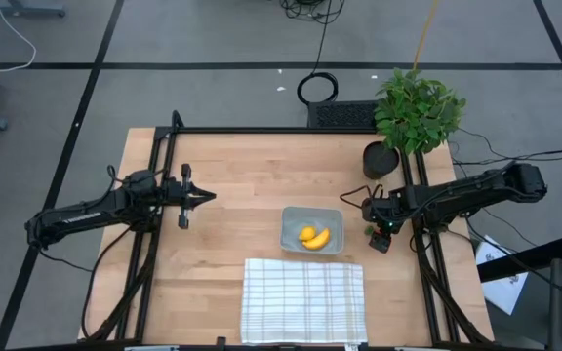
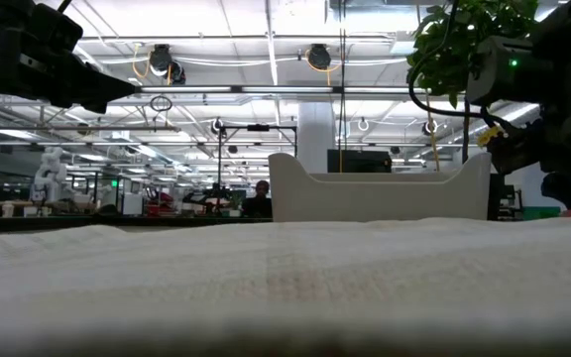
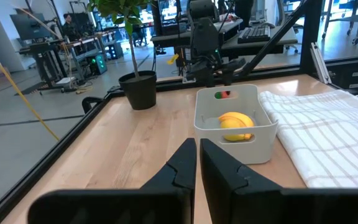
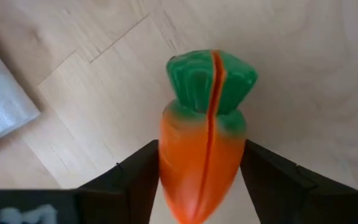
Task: Pick and placing Produce into tupperware
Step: Put the orange carrot into the gray bin
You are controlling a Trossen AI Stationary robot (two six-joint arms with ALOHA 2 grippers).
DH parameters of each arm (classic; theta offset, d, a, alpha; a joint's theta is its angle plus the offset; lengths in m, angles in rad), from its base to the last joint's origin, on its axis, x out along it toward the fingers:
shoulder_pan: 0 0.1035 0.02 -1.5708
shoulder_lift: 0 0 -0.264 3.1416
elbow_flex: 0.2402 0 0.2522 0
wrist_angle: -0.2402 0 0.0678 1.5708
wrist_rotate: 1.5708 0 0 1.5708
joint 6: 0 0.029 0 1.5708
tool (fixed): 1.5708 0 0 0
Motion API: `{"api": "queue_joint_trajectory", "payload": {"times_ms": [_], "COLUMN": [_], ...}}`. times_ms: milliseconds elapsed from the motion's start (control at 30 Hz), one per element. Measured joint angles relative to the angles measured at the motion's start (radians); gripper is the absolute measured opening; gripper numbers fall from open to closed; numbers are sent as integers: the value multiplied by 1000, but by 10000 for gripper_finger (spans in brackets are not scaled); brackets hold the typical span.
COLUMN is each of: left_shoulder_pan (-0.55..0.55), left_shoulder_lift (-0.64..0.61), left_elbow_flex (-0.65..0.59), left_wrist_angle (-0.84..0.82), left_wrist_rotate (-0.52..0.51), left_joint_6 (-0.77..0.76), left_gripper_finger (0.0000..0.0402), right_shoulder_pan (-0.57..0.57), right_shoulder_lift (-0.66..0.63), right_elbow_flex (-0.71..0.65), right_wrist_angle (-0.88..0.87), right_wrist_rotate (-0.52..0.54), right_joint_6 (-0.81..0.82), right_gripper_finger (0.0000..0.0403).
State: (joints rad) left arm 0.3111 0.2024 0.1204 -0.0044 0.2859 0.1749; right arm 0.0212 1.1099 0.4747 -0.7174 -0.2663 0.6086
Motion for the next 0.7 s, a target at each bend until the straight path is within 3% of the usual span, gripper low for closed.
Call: {"api": "queue_joint_trajectory", "payload": {"times_ms": [267, 700], "left_shoulder_pan": [0, 0], "left_shoulder_lift": [0, 0], "left_elbow_flex": [0, 0], "left_wrist_angle": [0, 0], "left_wrist_rotate": [0, 0], "left_joint_6": [0, -2], "left_gripper_finger": [26, 26], "right_shoulder_pan": [0, 0], "right_shoulder_lift": [1, 2], "right_elbow_flex": [9, 61], "right_wrist_angle": [-1, -24], "right_wrist_rotate": [2, -2], "right_joint_6": [-16, -53], "right_gripper_finger": [146, 148]}}
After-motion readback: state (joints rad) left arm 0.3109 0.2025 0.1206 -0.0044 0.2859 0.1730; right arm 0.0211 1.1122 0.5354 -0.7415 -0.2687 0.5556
